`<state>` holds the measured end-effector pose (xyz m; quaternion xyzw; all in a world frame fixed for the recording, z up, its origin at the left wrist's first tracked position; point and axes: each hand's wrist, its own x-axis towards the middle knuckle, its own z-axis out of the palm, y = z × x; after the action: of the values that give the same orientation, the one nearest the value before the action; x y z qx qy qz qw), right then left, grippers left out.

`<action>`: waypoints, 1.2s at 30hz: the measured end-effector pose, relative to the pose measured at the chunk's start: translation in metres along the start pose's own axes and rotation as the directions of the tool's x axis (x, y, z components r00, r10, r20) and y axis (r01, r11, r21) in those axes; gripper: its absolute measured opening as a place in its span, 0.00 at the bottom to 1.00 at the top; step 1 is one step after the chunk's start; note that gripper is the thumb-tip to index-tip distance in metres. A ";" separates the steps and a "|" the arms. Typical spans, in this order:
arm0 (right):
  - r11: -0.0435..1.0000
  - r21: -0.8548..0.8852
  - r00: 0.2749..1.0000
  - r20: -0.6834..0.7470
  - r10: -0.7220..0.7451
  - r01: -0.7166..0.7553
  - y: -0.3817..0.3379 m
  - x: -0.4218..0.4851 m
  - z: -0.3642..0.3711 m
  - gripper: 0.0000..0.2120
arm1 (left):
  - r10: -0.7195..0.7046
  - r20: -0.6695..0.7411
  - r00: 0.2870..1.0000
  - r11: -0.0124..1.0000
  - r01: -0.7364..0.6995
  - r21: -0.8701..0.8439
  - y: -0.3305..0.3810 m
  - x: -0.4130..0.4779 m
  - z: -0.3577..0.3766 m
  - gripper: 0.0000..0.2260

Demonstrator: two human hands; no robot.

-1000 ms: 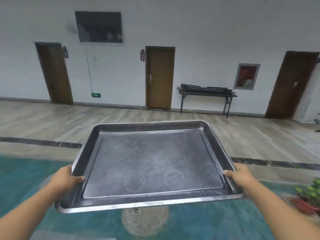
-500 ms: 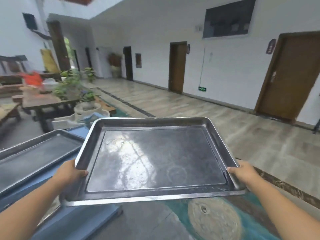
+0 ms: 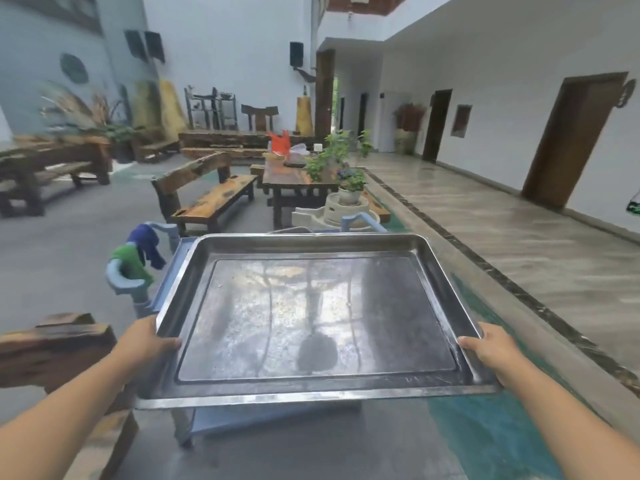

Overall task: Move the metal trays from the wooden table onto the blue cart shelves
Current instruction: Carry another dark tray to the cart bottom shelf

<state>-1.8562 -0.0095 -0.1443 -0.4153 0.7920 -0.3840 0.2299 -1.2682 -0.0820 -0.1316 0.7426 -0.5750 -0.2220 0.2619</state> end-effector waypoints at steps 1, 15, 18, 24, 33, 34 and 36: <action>1.000 -0.003 1.000 0.004 -0.009 0.009 -0.009 0.003 0.015 0.03 | -0.012 -0.012 1.000 1.000 0.012 0.014 -0.011 0.005 -0.009 0.11; 0.998 -0.058 0.990 0.138 0.030 -0.022 -0.011 0.022 0.143 0.05 | -0.170 -0.031 0.985 0.985 0.169 -0.041 -0.117 0.036 0.006 0.11; 0.993 -0.108 0.981 0.182 0.066 -0.047 0.017 0.016 0.161 0.07 | -0.210 0.009 0.978 0.977 0.210 0.025 -0.141 0.025 0.030 0.10; 0.967 -0.212 0.944 0.265 0.195 -0.140 0.069 0.006 0.196 0.03 | -0.285 0.066 0.956 0.958 0.282 0.052 -0.185 0.003 0.075 0.14; 0.909 -0.351 0.894 0.299 0.334 -0.223 0.122 -0.009 0.244 0.05 | -0.476 0.222 0.851 0.879 0.455 0.139 -0.256 -0.002 0.122 0.11; 0.903 -0.355 0.887 0.299 0.353 -0.240 0.125 -0.009 0.249 0.04 | -0.483 0.232 0.844 0.875 0.463 0.140 -0.260 0.001 0.125 0.11; 0.893 -0.370 0.878 0.295 0.377 -0.258 0.131 -0.003 0.258 0.05 | -0.496 0.250 0.832 0.868 0.473 0.148 -0.268 0.008 0.133 0.12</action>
<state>-1.7411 -0.0671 -0.4037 -0.3726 0.8458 -0.1247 0.3609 -1.1528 -0.0538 -0.4060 0.8348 -0.4077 -0.3606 0.0831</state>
